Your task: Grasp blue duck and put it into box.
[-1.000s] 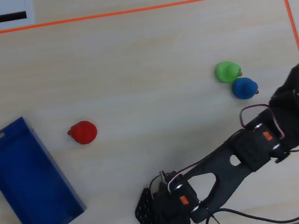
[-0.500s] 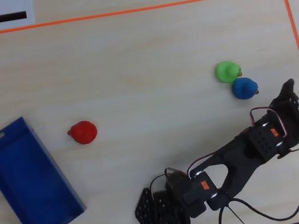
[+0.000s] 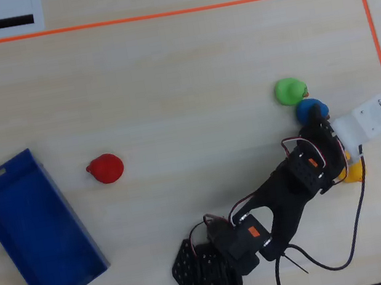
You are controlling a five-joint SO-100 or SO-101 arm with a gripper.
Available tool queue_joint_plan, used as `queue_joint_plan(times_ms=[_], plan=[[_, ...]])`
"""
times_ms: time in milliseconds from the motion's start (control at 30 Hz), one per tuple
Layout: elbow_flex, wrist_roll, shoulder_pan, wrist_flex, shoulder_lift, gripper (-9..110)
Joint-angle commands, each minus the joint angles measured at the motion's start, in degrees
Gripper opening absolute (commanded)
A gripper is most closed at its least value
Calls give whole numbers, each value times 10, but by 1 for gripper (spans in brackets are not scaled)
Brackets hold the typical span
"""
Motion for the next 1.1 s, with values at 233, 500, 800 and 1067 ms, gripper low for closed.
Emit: queue_joint_plan(times_ms=[233, 500, 800, 1067], plan=[[-39, 23, -19, -6, 21, 34], [-83, 33, -20, -6, -18, 34], [-77, 33, -40, -33, -57, 34], [-53, 31, -52, -65, -77, 33]])
